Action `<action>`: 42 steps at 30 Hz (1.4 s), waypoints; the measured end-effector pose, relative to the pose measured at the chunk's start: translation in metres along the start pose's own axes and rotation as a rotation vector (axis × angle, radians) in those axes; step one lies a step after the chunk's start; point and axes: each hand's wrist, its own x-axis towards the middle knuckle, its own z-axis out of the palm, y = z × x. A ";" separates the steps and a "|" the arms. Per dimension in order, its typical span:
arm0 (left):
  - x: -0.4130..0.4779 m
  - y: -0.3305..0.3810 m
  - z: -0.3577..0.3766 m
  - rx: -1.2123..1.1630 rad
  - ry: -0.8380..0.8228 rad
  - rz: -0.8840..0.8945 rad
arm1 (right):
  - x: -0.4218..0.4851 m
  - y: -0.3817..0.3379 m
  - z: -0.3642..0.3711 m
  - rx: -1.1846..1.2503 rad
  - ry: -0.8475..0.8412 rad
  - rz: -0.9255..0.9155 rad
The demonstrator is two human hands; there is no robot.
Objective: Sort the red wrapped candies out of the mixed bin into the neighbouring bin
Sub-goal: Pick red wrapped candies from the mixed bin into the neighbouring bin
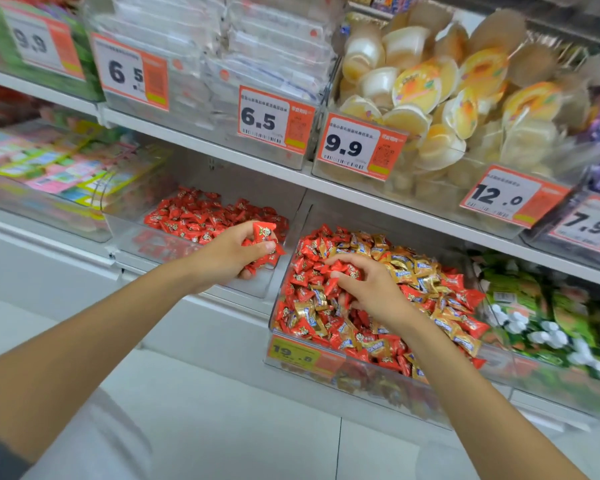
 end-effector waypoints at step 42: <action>0.027 0.023 0.049 0.561 -0.018 0.337 | -0.034 0.040 -0.052 -0.575 0.278 -0.122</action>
